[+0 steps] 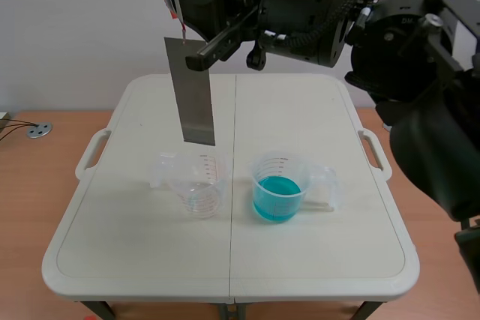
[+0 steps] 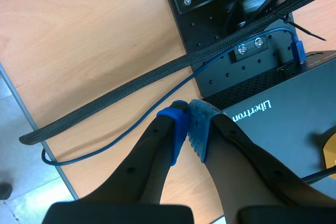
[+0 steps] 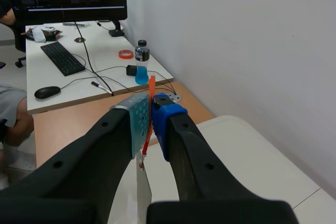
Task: Hold the metal plate by the orange handle, dip it into the blue solution, take it out and point at it, then put the plate back in the beaker on the left.
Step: 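Put the plate into the left beaker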
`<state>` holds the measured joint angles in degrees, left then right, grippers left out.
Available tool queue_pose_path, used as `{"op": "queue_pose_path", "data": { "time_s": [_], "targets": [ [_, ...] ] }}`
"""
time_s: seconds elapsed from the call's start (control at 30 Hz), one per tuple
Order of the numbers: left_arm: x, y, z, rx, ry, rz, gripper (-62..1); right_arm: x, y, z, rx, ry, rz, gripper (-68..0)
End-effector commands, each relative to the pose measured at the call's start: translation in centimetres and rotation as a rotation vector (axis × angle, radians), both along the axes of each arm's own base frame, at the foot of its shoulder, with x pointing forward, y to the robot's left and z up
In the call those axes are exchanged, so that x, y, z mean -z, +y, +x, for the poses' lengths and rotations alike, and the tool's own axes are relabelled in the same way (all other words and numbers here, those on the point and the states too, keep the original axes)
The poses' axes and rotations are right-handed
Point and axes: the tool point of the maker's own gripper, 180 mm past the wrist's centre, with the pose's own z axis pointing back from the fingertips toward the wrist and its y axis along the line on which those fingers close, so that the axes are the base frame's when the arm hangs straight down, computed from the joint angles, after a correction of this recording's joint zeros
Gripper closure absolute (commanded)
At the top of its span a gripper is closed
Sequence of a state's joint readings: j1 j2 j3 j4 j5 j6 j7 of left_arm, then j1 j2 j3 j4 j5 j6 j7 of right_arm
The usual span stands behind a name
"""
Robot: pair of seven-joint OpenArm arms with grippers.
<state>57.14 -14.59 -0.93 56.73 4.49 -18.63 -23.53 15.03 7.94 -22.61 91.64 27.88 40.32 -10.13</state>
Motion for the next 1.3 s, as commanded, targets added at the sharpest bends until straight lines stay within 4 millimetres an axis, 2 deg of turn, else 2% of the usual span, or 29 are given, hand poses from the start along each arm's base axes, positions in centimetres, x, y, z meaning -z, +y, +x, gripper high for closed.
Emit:
{"op": "queue_pose_path", "data": {
  "time_s": [0.0,0.43,1.07,1.27],
  "targets": [
    [-0.3,-0.2,-0.1,-0.009,-0.003,-0.008,-1.6,-1.5,0.1,0.1,-0.007,-0.036,0.03,-1.3],
    [-0.1,-0.1,-0.5,-0.003,0.021,0.001,-1.7,-1.0,1.0,-0.5,-0.038,-0.024,0.013,-1.3],
    [-0.1,-0.1,-0.5,-0.003,0.021,0.001,-1.6,0.3,1.1,0.0,-0.031,0.019,0.01,-1.3],
    [-0.1,-0.1,-0.5,-0.003,0.021,0.001,-1.7,0.5,1.7,-0.3,-0.049,0.012,-0.007,-1.3]
  ]
}}
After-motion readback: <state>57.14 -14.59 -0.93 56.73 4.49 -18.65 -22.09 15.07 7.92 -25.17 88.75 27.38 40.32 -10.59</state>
